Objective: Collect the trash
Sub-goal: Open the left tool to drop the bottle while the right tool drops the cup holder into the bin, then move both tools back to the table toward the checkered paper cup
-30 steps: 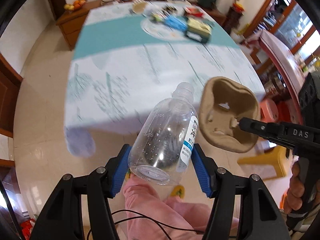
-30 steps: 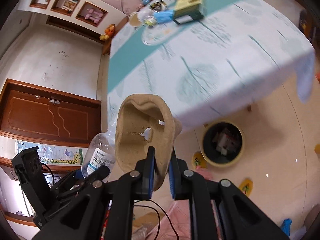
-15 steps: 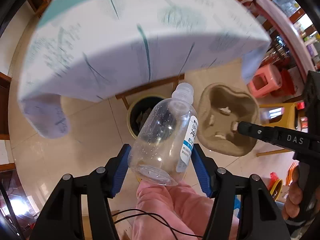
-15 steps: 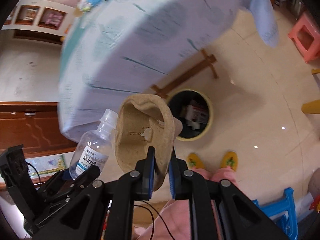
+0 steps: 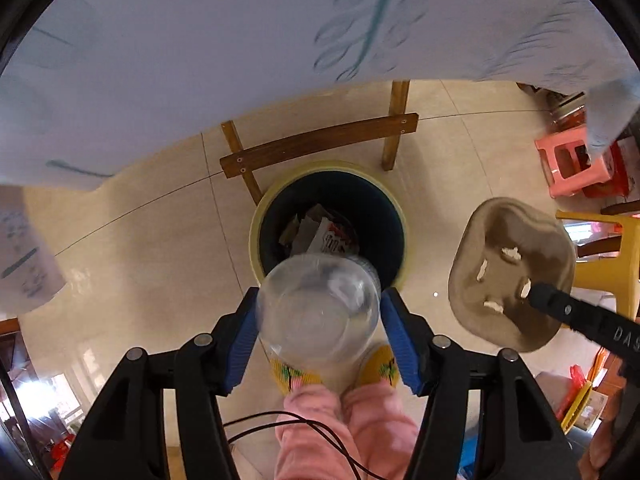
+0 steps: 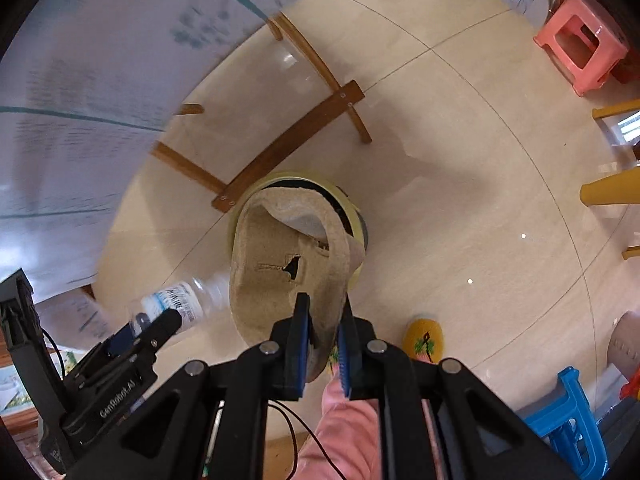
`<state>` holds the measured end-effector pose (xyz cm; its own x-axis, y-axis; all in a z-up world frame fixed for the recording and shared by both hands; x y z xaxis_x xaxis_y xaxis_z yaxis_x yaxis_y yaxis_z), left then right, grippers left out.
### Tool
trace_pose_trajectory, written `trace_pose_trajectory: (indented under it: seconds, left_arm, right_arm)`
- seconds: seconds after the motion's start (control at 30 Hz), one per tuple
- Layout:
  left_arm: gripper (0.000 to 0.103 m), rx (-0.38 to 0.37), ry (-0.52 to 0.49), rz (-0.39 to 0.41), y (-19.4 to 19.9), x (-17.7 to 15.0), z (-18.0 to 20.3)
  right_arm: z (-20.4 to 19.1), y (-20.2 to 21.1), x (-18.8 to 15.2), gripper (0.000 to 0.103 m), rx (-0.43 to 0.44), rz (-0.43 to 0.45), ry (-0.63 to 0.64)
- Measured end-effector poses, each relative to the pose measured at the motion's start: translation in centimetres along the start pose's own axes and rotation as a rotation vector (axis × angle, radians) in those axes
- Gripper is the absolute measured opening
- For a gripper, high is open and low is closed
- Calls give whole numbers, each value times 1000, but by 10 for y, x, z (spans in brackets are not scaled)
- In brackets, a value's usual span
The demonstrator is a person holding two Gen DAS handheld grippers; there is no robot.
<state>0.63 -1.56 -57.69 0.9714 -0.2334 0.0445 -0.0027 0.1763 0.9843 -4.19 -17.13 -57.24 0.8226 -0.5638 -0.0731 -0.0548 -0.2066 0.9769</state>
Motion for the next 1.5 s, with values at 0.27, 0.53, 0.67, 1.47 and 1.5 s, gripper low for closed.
trace_pose_trajectory:
  seconds: [0.27,0.53,0.67,1.47,1.5]
  left_arm:
    - [58,0,-51,-14,-43,11,-8]
    - [62,6,-52,-27,-42,1,-25]
    - [62,11,-33,-21,-34,-2,-35]
    - [62,0,7,69,38,1,-30]
    - [62,0,7,76,48,2,-28]
  right_arm:
    - [-11,-43,3,12,-32,-26,11]
    - [-32,-59,1,13,-39,-76,55]
    - [-43,-65,-1,14,-42,-113,81]
    - [-83,-18,-1,15,51,-87,240]
    - [-85,-10,-1,15,57,-78,248]
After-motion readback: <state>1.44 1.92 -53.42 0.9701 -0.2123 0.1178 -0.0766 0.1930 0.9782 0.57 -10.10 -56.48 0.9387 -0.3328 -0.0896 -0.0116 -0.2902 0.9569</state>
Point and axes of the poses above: each gripper's, at about its wrist camera, not at the fingertips, and y roughly against the way its jaws point, z to its right, x to its top, the point moved 8 cm from there along -y, roughly the way its jaws point, and after that the axes turned 5 degrees about -x, right-handed, at the moved point
